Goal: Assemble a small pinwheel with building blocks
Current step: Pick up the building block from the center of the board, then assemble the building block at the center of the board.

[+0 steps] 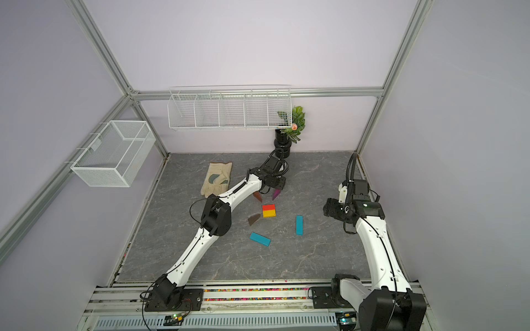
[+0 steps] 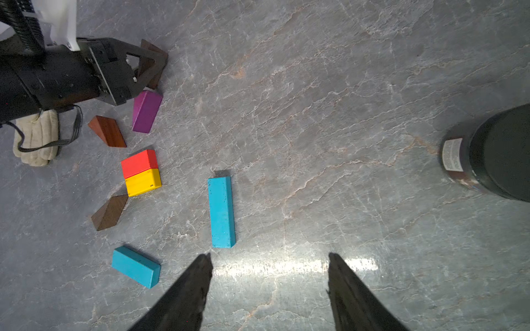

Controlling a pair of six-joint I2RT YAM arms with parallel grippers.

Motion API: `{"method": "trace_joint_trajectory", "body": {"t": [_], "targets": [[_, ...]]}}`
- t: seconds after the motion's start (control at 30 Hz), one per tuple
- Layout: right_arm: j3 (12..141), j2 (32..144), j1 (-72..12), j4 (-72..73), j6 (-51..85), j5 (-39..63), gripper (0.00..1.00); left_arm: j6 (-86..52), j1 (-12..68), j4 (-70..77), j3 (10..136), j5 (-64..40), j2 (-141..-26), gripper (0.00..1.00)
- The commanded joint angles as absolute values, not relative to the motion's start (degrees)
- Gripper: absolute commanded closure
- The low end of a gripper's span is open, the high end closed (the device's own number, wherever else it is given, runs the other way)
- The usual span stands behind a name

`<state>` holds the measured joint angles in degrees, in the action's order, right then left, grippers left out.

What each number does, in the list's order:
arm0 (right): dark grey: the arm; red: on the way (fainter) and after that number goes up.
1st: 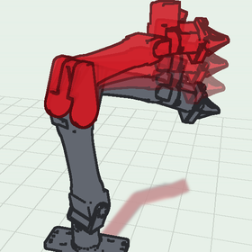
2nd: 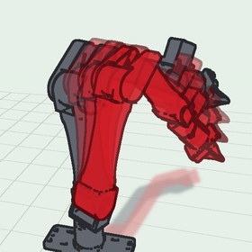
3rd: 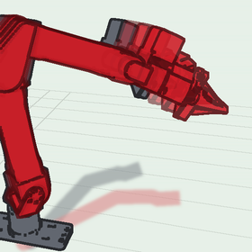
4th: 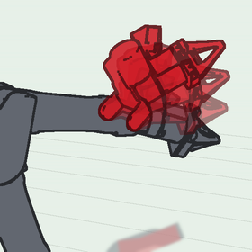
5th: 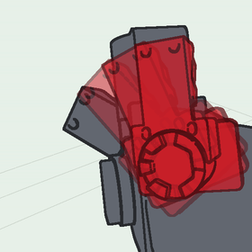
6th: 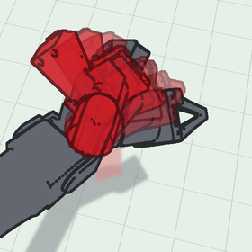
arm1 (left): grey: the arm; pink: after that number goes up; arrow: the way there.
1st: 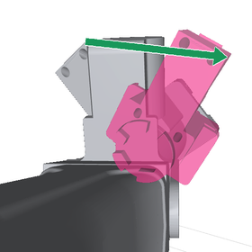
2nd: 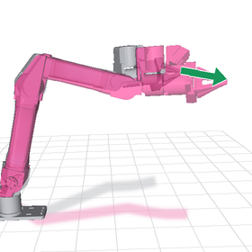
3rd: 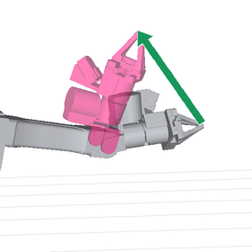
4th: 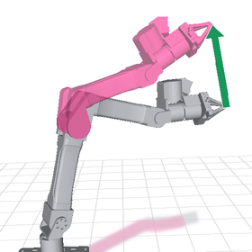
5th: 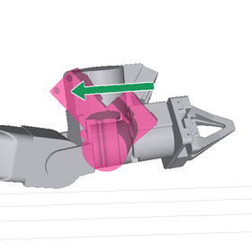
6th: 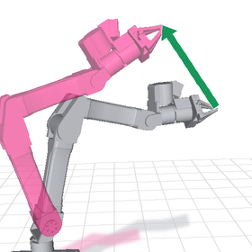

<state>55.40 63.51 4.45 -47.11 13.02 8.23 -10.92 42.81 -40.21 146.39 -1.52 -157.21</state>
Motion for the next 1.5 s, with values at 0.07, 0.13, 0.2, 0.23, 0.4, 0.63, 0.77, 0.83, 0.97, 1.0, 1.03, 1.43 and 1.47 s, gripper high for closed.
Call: {"method": "trace_joint_trajectory", "body": {"t": [0.07,0.13,0.2,0.23,0.4,0.63,0.77,0.83,0.97,1.0,1.03,1.43,1.47], "targets": [[54.63,62.75,4.86,-47.20,12.23,8.53,0.33,-11.73,43.07,-38.77,148.02,0.97,-157.39,0.79],[54.59,62.69,4.91,-47.20,12.26,8.54,0.33,-11.34,43.13,-37.78,147.74,2.11,-156.73,0.81],[54.60,62.58,4.88,-47.24,12.28,8.59,0.33,-11.16,43.07,-36.84,147.74,2.95,-155.98,0.82],[54.59,62.49,4.84,-47.28,12.24,8.53,0.33,-11.20,43.07,-36.26,147.74,3.11,-155.55,0.83],[54.70,62.14,5.05,-47.50,12.14,8.44,0.33,-11.04,42.98,-32.78,147.74,3.19,-153.41,0.84],[54.68,60.88,5.09,-47.72,12.13,8.53,0.33,-5.92,43.78,-32.54,144.13,-0.26,-146.12,0.85],[54.38,59.82,5.13,-47.77,12.17,8.53,0.33,-0.11,46.05,-31.98,131.77,-1.95,-137.57,0.85],[53.94,59.18,5.17,-47.62,12.15,8.49,0.33,1.49,47.06,-32.70,125.71,-2.74,-134.07,0.84],[53.40,58.40,5.17,-47.12,12.19,8.69,0.33,4.18,49.17,-33.75,114.11,-4.77,-128.75,0.85],[53.30,58.40,5.16,-46.98,12.21,8.77,0.33,4.65,49.59,-33.82,112.01,-5.07,-128.17,0.85],[53.20,58.30,5.18,-46.89,12.11,8.79,0.33,5.08,50.14,-34.24,110.27,-5.09,-127.87,0.84],[52.30,57.58,5.18,-46.49,11.68,8.77,0.33,3.74,52.62,-34.23,104.35,-6.00,-131.98,0.84],[52.30,57.48,5.17,-46.49,11.70,8.79,0.33,3.85,52.82,-33.53,104.34,-6.36,-132.14,0.84]]}}
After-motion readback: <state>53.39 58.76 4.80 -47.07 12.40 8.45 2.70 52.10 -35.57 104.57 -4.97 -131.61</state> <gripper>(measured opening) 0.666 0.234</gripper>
